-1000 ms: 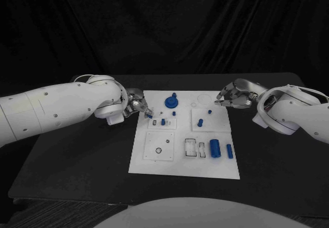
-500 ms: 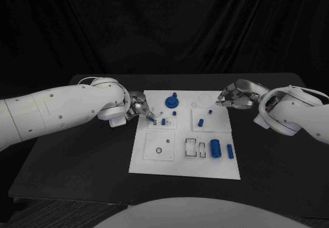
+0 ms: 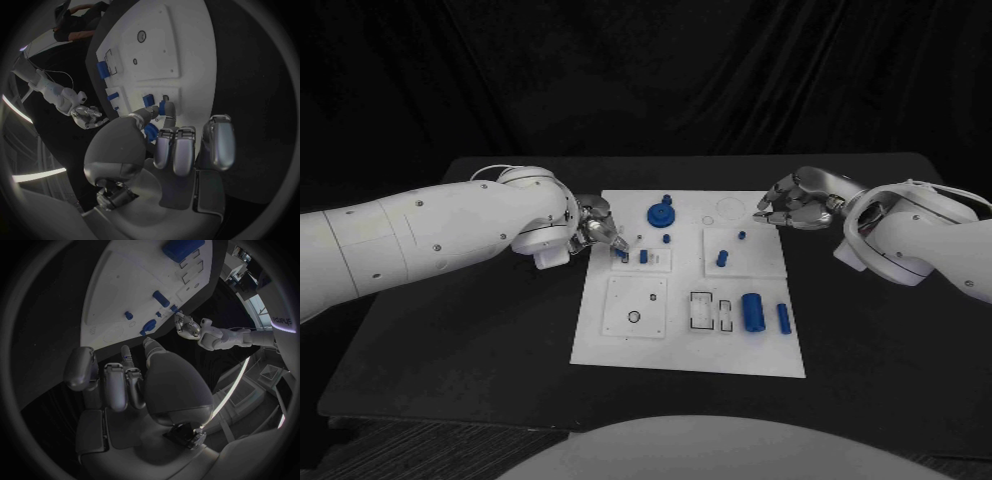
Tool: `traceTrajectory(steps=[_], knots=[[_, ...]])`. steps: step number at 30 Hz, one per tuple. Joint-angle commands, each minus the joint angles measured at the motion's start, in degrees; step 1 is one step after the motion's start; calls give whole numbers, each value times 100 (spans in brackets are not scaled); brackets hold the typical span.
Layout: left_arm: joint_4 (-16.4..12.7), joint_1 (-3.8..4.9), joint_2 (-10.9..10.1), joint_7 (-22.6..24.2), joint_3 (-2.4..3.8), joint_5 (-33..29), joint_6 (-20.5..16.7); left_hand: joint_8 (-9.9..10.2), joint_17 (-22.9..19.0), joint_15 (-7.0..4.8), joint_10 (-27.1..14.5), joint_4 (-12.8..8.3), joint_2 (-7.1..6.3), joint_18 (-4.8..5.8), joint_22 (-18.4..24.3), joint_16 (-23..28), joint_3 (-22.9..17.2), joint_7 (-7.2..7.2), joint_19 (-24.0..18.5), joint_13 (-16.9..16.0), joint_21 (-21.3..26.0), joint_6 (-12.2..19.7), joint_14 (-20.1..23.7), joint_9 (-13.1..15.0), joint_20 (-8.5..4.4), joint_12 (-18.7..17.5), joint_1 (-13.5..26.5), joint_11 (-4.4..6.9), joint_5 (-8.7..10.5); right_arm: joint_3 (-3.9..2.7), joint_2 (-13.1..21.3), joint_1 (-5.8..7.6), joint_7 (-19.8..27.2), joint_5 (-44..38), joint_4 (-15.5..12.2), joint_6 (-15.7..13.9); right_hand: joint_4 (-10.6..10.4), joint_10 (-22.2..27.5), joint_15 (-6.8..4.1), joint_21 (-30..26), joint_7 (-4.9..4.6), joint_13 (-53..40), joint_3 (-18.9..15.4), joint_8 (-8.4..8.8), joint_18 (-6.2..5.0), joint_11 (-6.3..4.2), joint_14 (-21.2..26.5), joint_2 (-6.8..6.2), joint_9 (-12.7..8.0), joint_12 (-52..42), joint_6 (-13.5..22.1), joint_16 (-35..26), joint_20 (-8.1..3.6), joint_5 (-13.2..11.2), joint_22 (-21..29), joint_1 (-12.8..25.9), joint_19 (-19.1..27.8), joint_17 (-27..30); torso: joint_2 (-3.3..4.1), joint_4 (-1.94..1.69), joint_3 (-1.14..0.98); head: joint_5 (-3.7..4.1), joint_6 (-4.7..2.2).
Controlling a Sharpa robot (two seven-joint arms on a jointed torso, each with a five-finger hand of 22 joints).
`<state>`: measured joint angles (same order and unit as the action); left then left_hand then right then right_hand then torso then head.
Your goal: Assemble the parts on the task board
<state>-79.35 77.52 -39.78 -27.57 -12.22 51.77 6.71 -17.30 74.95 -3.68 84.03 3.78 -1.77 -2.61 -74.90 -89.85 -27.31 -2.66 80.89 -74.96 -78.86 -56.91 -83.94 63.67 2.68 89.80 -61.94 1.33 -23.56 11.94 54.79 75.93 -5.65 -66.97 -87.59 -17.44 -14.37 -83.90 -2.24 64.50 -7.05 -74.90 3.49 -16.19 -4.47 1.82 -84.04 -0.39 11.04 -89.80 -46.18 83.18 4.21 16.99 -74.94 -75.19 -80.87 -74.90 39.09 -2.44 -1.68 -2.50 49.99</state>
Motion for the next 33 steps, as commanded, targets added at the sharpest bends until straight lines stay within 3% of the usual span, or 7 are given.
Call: traceTrajectory(steps=[1, 33], knots=[[28, -24, 23, 146, 4, 190, 65, 36, 1505, -11, 597, -232, 51, -54, -1080, -15, -262, 39, -26, -1504, 23, -11, -606, -4, 2, 20, -8, 14, 46, -4, 8, -13, -60, -8, -15, -5, 3, -610, 34, -33, -8, -1510, 14, 16, -91, 41, -398, 26, -6, -20, -37, -36, 1, 30, -697, -21, 30, -696, 2, -4, -2, 0, 1], [32, -116, 48, 160, 3, 258, 123, 33, 1505, -12, 597, -236, 59, -53, -1082, -15, -265, 42, -22, -1504, 21, -16, -606, -3, 3, 20, -8, 15, 63, -4, 0, -28, -56, -8, -4, -6, 7, -610, 34, -37, -7, -1510, 13, 18, -92, 40, -398, 20, -8, -20, -37, -36, 1, 44, -696, -27, 29, -695, -2, 1, 1, -12, 1]])
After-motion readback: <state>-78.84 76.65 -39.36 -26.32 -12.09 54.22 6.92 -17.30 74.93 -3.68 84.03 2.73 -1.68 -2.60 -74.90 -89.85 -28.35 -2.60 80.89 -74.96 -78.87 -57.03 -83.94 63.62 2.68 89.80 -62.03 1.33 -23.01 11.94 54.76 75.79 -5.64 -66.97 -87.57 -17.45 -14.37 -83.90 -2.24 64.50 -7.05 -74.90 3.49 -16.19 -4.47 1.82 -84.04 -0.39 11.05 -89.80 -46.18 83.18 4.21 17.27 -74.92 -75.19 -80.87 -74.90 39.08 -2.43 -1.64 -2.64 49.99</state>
